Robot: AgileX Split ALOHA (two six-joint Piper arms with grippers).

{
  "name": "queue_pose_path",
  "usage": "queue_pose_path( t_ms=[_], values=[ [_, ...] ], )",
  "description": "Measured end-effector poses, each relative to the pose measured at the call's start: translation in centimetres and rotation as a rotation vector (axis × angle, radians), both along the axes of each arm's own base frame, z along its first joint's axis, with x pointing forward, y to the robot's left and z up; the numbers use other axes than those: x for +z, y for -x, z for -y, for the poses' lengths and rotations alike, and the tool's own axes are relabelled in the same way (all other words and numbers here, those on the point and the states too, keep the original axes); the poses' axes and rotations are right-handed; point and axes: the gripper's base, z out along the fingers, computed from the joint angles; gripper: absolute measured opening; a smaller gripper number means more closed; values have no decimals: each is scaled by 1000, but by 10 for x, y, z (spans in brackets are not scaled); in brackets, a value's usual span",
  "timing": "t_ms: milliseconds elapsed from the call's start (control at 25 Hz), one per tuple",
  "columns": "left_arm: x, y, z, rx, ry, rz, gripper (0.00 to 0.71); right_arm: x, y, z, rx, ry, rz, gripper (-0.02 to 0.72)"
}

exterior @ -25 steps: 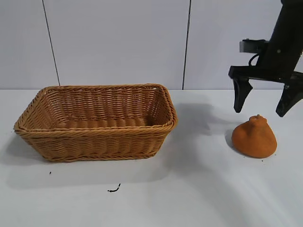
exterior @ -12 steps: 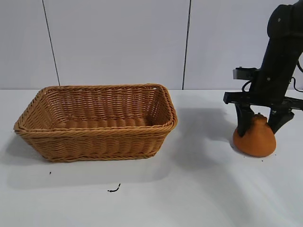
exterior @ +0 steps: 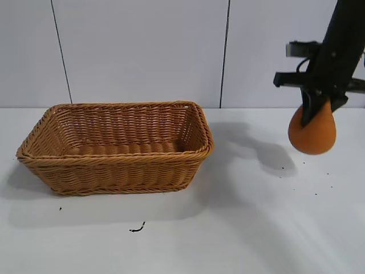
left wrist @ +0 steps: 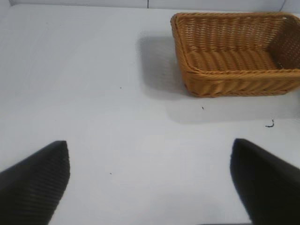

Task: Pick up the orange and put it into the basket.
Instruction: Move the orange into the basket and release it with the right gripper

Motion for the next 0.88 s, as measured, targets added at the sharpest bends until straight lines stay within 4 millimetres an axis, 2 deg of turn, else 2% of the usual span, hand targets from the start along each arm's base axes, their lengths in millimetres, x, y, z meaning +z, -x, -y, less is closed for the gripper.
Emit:
queue_pose_path(
  t_ms=[160, 320, 720, 800, 880],
  values=[
    [0, 0, 0, 0, 0, 0, 666, 31, -6, -27, 52, -8, 86, 52],
    [0, 0, 0, 0, 0, 0, 666, 45, -4, -72, 119, -22, 147, 52],
    [0, 0, 0, 0, 0, 0, 666, 51, 35, -208, 343, -129, 324, 52],
    [0, 0, 0, 0, 0, 0, 666, 47, 42, -232, 378, -156, 354, 52],
    [0, 0, 0, 0, 0, 0, 666, 33, 45, -250, 406, -166, 362, 52]
  ],
)
